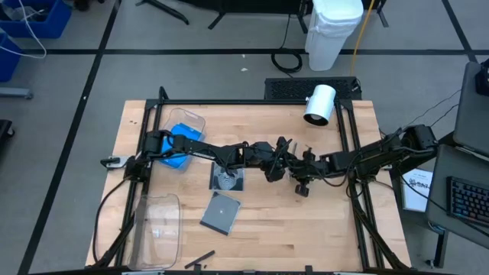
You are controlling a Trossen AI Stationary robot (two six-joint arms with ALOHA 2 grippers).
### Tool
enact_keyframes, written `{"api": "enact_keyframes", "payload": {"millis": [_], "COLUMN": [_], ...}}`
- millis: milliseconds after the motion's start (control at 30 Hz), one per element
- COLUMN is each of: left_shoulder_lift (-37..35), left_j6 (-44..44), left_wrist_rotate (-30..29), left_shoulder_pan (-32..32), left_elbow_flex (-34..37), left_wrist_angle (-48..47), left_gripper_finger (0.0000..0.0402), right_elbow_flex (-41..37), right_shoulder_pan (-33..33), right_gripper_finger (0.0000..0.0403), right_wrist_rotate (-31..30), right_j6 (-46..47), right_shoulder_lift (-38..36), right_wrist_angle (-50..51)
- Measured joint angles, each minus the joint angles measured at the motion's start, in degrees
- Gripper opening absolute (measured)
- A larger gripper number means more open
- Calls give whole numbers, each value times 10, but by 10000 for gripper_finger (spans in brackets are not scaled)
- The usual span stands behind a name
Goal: Pick & place jewel cases by type
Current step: Put the top black CD case into the bottom transparent bin
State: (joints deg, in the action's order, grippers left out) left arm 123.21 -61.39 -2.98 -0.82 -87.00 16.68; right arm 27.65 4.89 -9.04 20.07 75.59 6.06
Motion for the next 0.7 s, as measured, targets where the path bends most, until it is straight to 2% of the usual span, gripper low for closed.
{"api": "enact_keyframes", "payload": {"millis": [467, 700], "left_shoulder_lift": [1, 1], "left_j6": [8, 42], "left_wrist_rotate": [37, 74], "left_shoulder_pan": [0, 0], "left_elbow_flex": [0, 1], "left_wrist_angle": [19, 23], "left_gripper_finger": [122, 122], "right_elbow_flex": [-20, -21], "right_shoulder_pan": [1, 1], "right_gripper_finger": [16, 16], "right_wrist_rotate": [0, 9], "right_j6": [11, 33], "right_shoulder_lift": [-1, 0], "right_wrist_angle": [-32, -31]}}
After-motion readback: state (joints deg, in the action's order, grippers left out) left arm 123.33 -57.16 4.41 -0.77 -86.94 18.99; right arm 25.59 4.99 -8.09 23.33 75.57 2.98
